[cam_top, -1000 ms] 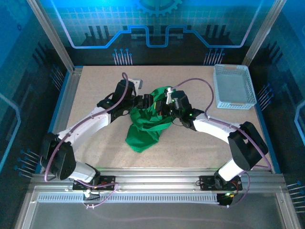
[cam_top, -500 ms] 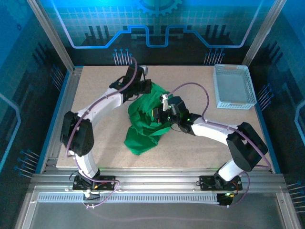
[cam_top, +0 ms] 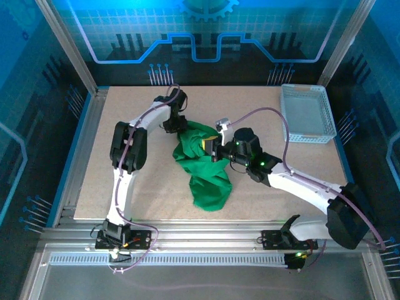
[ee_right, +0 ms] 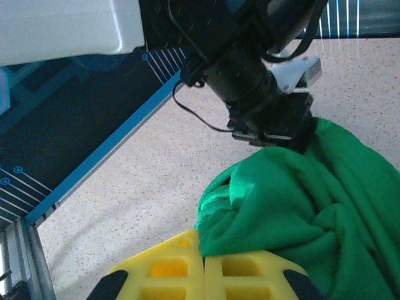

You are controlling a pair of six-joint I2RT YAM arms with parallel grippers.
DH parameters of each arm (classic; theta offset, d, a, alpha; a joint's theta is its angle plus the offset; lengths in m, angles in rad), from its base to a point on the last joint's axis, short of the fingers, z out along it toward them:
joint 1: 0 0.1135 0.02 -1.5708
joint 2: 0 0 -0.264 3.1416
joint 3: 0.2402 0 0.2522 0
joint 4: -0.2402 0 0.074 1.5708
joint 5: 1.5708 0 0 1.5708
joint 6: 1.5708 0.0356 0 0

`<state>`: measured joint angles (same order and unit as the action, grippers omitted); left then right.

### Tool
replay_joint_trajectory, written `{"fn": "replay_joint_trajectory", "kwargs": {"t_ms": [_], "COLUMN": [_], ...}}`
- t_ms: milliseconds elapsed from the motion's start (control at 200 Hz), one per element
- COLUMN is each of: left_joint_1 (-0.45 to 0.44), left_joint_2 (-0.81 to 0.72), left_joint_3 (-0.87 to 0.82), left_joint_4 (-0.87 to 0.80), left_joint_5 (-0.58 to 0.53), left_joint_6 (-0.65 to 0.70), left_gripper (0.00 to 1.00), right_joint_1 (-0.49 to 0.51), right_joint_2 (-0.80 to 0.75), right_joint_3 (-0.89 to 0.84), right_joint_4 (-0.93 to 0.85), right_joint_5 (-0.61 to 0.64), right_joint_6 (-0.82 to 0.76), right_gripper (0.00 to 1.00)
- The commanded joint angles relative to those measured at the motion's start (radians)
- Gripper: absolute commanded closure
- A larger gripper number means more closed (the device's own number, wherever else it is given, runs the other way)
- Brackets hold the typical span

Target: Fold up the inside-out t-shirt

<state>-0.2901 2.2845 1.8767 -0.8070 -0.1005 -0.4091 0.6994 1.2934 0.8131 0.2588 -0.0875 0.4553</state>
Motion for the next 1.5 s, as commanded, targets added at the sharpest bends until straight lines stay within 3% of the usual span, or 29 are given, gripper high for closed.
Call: {"fn": "replay_joint_trajectory", "kwargs": {"t_ms": [0,40,120,200,250,320,435,570,700,835,940,1116,1251,1381,1491], "left_joint_1": [-0.005,-0.013,-0.034,-0.058,-0.072,-0.098,-0.161,-0.172,-0.189,-0.186,-0.153,-0.043,0.034,0.038,0.014], "left_joint_2": [-0.24,-0.349,-0.555,-0.7,-0.765,-0.797,-0.762,-0.716,-0.67,-0.655,-0.685,-0.738,-0.862,-0.989,-0.941], "left_joint_3": [-0.175,-0.286,-0.494,-0.63,-0.696,-0.744,-0.731,-0.74,-0.739,-0.721,-0.736,-0.732,-0.748,-0.781,-0.756], "left_joint_4": [0.067,0.154,0.301,0.399,0.463,0.528,0.547,0.637,0.671,0.619,0.614,0.583,0.598,0.627,0.56], "left_joint_5": [-0.007,0.007,0.009,0.024,0.092,0.198,0.224,0.339,0.367,0.299,0.279,0.274,0.278,0.237,0.229], "left_joint_6": [-0.017,-0.033,-0.064,-0.074,-0.078,-0.079,-0.06,-0.119,-0.145,-0.136,-0.137,-0.145,-0.148,-0.129,-0.096], "left_gripper": [0.55,0.44,0.31,0.26,0.25,0.23,0.22,0.24,0.35,0.78,1.0,1.0,1.0,1.0,1.0], "right_joint_1": [-0.047,-0.071,-0.11,-0.117,-0.115,-0.109,-0.107,-0.106,-0.098,-0.097,-0.121,-0.215,-0.242,-0.271,-0.264], "right_joint_2": [-0.013,-0.002,0.019,0.03,0.031,0.025,0.008,-0.01,-0.026,-0.045,-0.083,-0.15,-0.215,-0.261,-0.25], "right_joint_3": [0.008,0.015,0.009,0.02,0.029,0.041,0.058,0.06,0.06,0.06,0.093,0.123,0.165,0.157,0.106], "right_joint_4": [0.021,0.019,0.05,0.062,0.07,0.074,0.062,0.038,0.028,-0.011,-0.078,-0.107,-0.169,-0.19,-0.155], "right_joint_5": [-0.009,-0.03,-0.074,-0.098,-0.116,-0.128,-0.128,-0.119,-0.112,-0.078,-0.056,-0.129,-0.129,-0.164,-0.21], "right_joint_6": [0.043,0.072,0.117,0.12,0.11,0.094,0.077,0.063,0.048,0.031,0.005,0.026,-0.003,0.009,0.021], "right_gripper": [1.0,1.0,1.0,1.0,1.0,1.0,1.0,1.0,1.0,1.0,1.0,1.0,1.0,1.0,1.0]}}
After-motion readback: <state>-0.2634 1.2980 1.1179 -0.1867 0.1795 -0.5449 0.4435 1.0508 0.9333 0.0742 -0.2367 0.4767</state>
